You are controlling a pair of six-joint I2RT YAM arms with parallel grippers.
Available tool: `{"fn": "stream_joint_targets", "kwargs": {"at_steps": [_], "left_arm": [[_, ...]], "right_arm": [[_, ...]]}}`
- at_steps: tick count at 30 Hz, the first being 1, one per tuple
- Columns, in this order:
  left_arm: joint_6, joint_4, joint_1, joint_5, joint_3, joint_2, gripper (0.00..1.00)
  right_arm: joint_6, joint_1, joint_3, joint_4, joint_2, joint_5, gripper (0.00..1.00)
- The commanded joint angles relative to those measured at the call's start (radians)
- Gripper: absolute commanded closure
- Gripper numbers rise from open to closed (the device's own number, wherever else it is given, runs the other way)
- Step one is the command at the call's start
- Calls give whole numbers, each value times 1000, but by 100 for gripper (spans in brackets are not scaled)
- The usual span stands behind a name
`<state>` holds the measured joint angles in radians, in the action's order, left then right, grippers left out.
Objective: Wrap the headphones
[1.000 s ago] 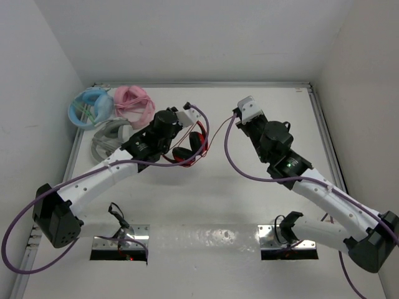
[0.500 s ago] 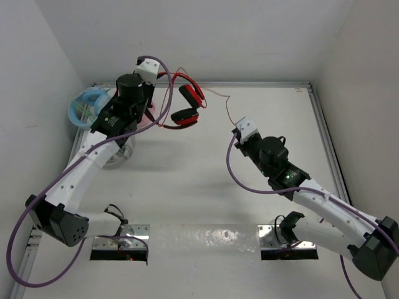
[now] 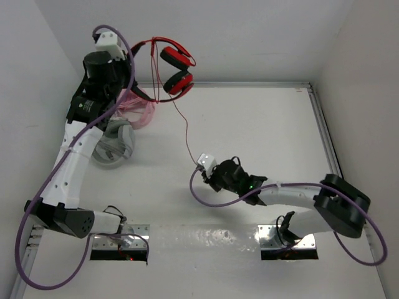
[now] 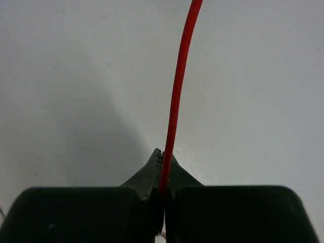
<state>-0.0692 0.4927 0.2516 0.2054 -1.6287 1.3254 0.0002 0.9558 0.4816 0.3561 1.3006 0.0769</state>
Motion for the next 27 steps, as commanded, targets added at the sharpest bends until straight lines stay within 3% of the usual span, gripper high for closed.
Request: {"fn": "stream_joint_targets", "kwargs": {"at_steps": [1,7,16,20,27], "left_arm": [[-170,-43,-69,-133,-106,14,100],[-244,-66,-242,-146,-227,92,100],[-291,-120,-393,-54,-396,253,100],[-310,-138,-437,-47,-392,282,100],[-216,-242,-445,72,-303,290,100]], "right_arm": [[57,73,20,119,107,-37,100],[27,198,106,80,239,-35,100],[-6,319,181,-16,315,-12,100],[-29,334,190,-19,307,-6,100],[-68,365,215,-69,250,-8,100]]}}
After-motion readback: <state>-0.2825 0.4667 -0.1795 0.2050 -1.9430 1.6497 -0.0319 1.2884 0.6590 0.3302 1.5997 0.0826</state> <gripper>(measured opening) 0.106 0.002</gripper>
